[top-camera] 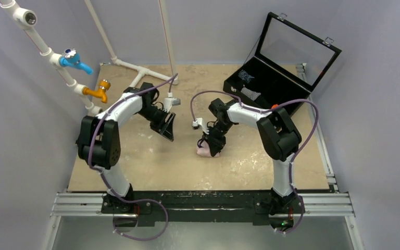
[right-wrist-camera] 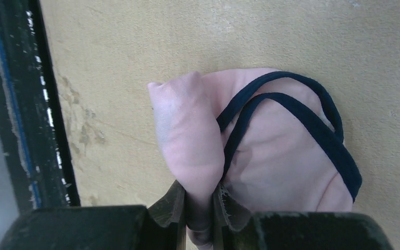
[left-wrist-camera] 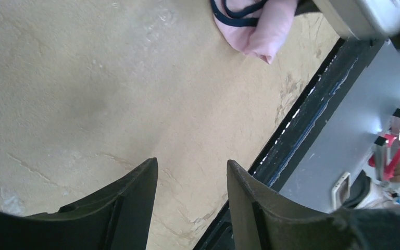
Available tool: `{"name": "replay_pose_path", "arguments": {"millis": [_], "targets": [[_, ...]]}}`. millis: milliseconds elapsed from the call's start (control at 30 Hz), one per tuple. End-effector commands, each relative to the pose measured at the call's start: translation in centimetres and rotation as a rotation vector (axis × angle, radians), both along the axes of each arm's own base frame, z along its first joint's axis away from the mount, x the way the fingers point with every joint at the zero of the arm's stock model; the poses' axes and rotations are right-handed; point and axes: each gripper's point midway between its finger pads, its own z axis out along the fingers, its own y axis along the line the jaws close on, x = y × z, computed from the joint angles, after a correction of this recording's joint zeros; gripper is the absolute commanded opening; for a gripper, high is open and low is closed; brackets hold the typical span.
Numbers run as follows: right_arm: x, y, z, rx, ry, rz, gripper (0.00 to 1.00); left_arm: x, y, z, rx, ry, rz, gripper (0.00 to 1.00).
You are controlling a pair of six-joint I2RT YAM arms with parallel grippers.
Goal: Roll the underwear
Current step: Roll the underwear to the center of the board.
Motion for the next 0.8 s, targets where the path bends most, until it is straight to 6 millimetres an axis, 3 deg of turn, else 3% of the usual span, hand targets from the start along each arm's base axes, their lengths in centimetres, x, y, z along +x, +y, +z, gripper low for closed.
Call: {"name": "replay_pose_path", "arguments": {"millis": [0,200,400,767], "targets": [[-0.4,-1.2,-1.0,-0.013,0.147,0.045,0.00,1.0,-0.7,2.1,-0.054,-0.225,0.022,0.51],[0.0,-1.2,-1.5,0.030,0.329,0.077,0.00,-0.4,-2.7,3.4,-0.114,-0.406,-0.029,0.54],[0.0,-1.8,-2.5,0.046,0.448,0.070,0.00,-2.1,-7.1,4.0,-0.084,-0.662,-0.219,0.59],[-0.6,-2.3,-4.5,0.027,0.488,0.073,0.00,-3.5,-15.7,1.6,-0.050,-0.796,-0.507,0.59]]}}
